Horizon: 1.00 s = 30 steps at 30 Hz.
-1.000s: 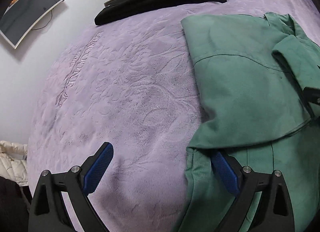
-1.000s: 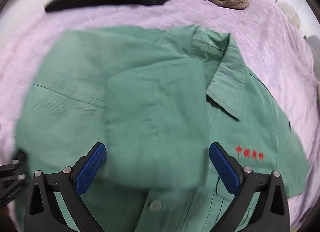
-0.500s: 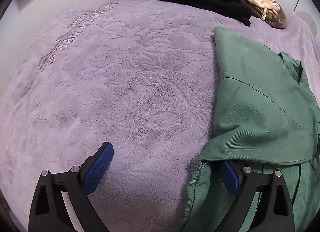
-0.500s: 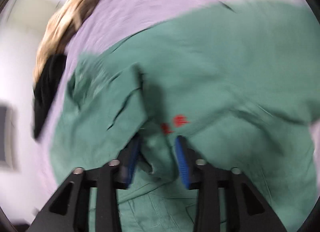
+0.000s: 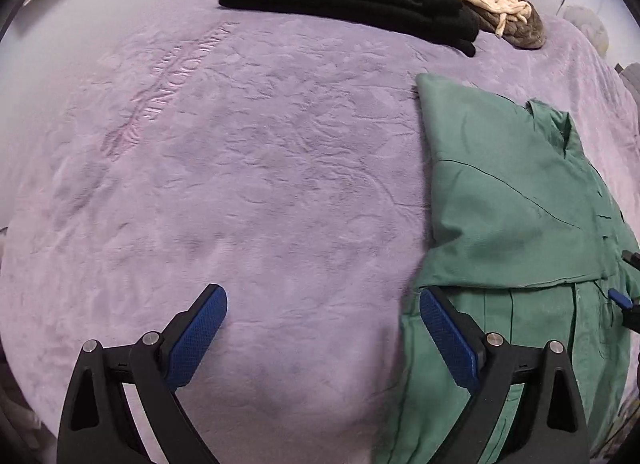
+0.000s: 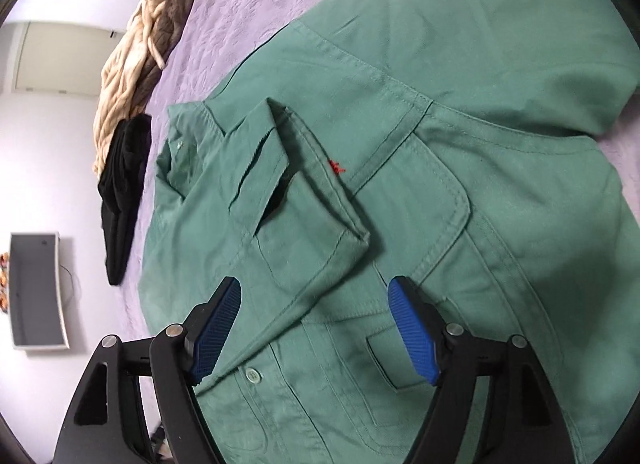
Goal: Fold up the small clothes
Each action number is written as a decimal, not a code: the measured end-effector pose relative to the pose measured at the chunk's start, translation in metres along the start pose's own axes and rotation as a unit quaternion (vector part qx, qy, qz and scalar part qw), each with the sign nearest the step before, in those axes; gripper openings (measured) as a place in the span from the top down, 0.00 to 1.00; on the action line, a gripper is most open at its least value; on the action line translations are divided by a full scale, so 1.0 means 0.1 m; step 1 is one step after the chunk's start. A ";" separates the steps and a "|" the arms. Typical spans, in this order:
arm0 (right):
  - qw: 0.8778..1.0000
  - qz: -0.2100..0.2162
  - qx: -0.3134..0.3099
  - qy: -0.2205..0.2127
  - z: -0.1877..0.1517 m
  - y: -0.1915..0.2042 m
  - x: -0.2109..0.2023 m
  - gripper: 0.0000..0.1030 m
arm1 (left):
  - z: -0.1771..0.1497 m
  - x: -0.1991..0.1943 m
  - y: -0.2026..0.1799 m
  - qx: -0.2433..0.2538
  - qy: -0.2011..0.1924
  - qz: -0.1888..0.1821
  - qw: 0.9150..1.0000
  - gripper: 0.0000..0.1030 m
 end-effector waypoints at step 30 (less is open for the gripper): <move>0.999 0.000 -0.018 0.034 -0.46 -0.43 -0.33 0.23 | 0.00 0.37 -1.03 0.095 0.055 0.040 0.993 0.05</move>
Point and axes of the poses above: each gripper's, at about its wrist camera, not at the fingertips, and x roughly the way its jaws point, y to its left, z to its top, the point moved 10 cm from there along x, roughly the way its jaws point, and after that the axes turned 10 degrees about -z, right-handed, at the moved point
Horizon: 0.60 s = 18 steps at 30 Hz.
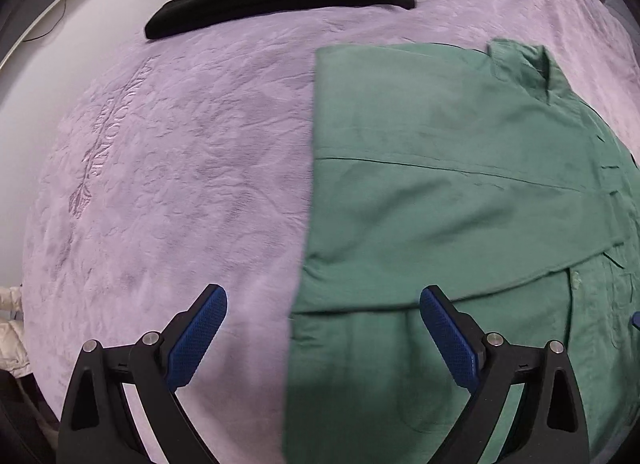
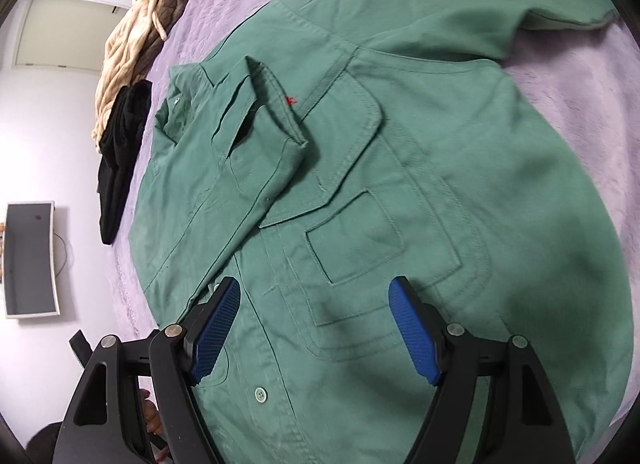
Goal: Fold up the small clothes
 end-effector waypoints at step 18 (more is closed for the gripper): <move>0.987 0.029 0.126 -0.095 0.99 -1.74 -0.99 0.18 | -0.47 0.11 -2.75 0.141 0.054 -0.085 0.985 0.05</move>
Point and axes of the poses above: each gripper's, at about its wrist camera, not at the fingertips, and x roughly the way its jaws point, y to its left, z to its top, the point moved 10 cm from there along x, roughly the way its jaws point, and after that the axes turned 10 degrees about -z, right-handed, at the moved point
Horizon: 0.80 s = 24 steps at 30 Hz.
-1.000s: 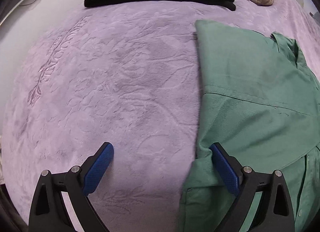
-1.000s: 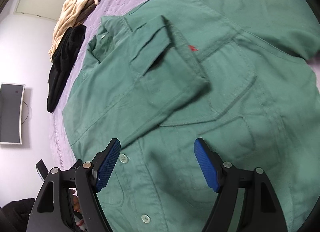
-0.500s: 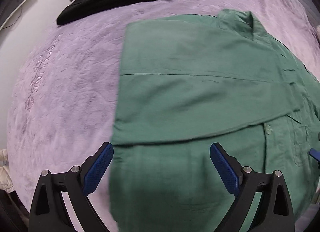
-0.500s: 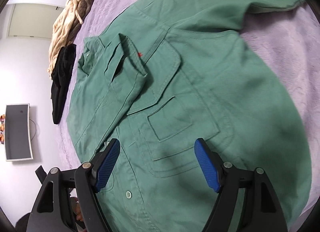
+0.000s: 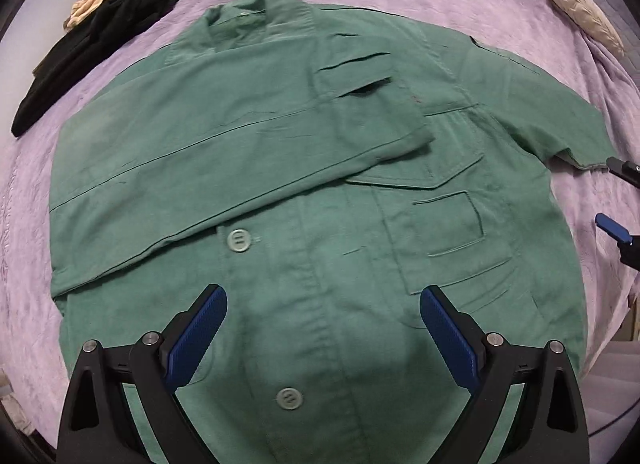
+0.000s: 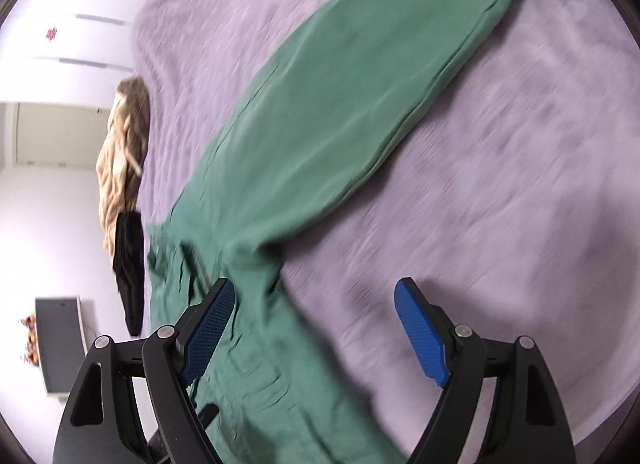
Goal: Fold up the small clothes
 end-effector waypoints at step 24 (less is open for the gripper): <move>0.975 0.100 0.186 -0.073 1.83 -0.87 0.01 0.83 | 0.48 0.29 -0.61 -0.004 0.000 -0.009 1.000 0.05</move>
Point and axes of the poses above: each gripper's, at about its wrist camera, not at the fingertips, and x roughly the way its jaws point, y to its left, z to its top, the point moved 10 cm from there along x, roughly the way its jaws point, and after that the axes turned 10 degrees about -z, right-handed, at the moved point
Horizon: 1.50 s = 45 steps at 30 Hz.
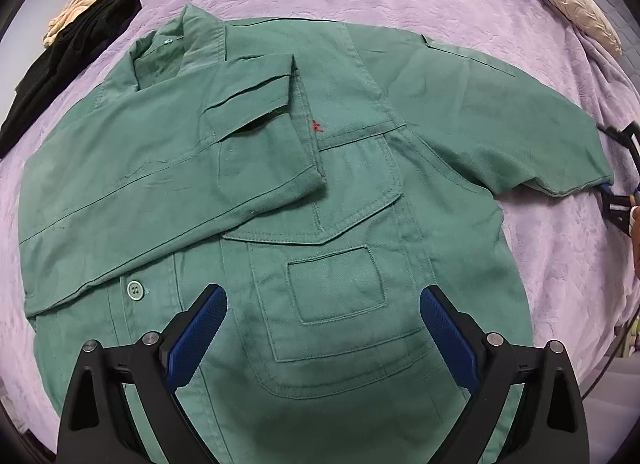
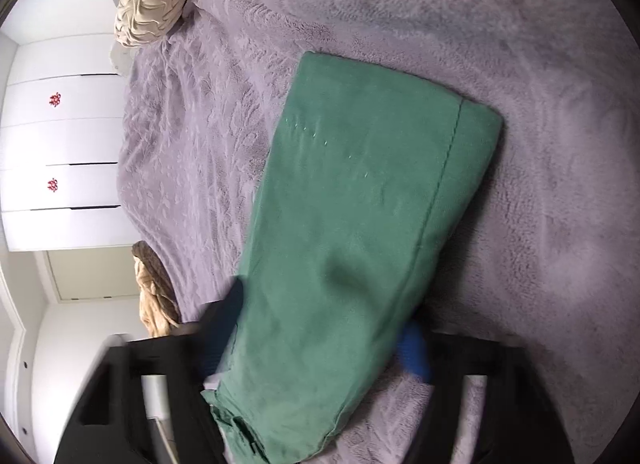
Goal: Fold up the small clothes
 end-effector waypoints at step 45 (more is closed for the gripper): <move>0.863 -0.049 -0.493 0.095 -4.52 2.22 1.36 0.88 | -0.75 -0.90 3.14 -0.181 -0.084 0.045 0.979 0.05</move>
Point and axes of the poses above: each gripper's, at about its wrist camera, not at the fingertips, and x roughly the way its jaws point, y to its left, z to its top, the point moved 10 cm from there along x, roughly the way its jaws point, and after that the axes turned 10 degrees about -z, right-handed, at the moved point
